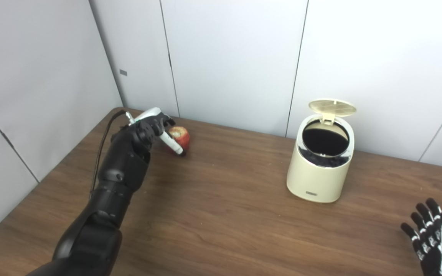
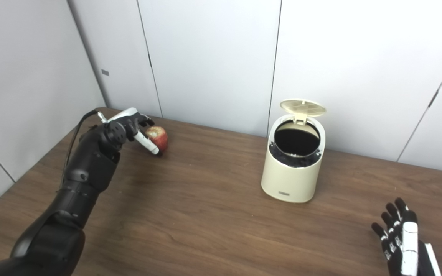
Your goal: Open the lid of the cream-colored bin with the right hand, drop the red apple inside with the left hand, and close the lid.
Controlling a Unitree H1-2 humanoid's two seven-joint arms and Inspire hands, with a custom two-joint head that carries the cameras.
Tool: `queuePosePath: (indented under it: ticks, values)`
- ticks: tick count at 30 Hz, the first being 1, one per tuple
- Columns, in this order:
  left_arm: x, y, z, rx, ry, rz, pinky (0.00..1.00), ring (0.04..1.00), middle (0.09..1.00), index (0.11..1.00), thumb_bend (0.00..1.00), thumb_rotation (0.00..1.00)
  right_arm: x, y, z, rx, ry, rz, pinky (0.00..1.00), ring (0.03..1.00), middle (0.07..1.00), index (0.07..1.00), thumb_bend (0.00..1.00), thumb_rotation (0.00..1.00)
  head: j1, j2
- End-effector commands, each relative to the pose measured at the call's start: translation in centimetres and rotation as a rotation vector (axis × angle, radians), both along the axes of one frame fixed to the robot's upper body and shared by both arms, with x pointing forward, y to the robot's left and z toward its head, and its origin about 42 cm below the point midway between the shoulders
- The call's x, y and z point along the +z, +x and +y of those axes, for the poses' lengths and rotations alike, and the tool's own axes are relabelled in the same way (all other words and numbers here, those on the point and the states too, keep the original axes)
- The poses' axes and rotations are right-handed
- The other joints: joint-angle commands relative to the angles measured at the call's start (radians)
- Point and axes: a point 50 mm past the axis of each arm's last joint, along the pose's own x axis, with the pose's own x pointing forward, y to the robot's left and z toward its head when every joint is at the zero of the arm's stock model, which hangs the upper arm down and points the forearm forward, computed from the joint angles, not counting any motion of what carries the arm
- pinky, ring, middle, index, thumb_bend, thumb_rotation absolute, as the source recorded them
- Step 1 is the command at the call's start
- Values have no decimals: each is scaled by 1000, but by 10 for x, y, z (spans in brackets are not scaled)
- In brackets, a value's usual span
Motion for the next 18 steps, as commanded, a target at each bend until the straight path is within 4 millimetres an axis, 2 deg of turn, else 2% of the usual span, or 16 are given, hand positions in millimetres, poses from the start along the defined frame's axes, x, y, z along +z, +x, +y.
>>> queuePosePath:
  ticks: [1,3,8,11,18]
  values:
    - [39,12,5,11,37,-112,735,862,907,881,1000,114,16,6,3,6,-4,-96,912,969,966,997,442,1000,0,-1]
    - [37,14,3,11,30,-115,710,855,903,878,1000,117,15,6,3,2,-2,-93,916,969,965,1000,436,1000,-3,0]
    - [33,18,-2,2,14,-127,777,852,877,864,978,79,11,6,1,2,-9,-95,884,956,954,992,439,1000,-9,1]
    - [31,19,-6,-13,21,-124,792,859,875,853,959,93,11,6,1,1,-14,-101,870,946,948,981,470,1000,-14,2]
    - [26,21,-8,-16,18,-132,760,842,876,865,911,96,8,5,1,26,-17,-63,863,949,956,990,498,1000,-15,4]
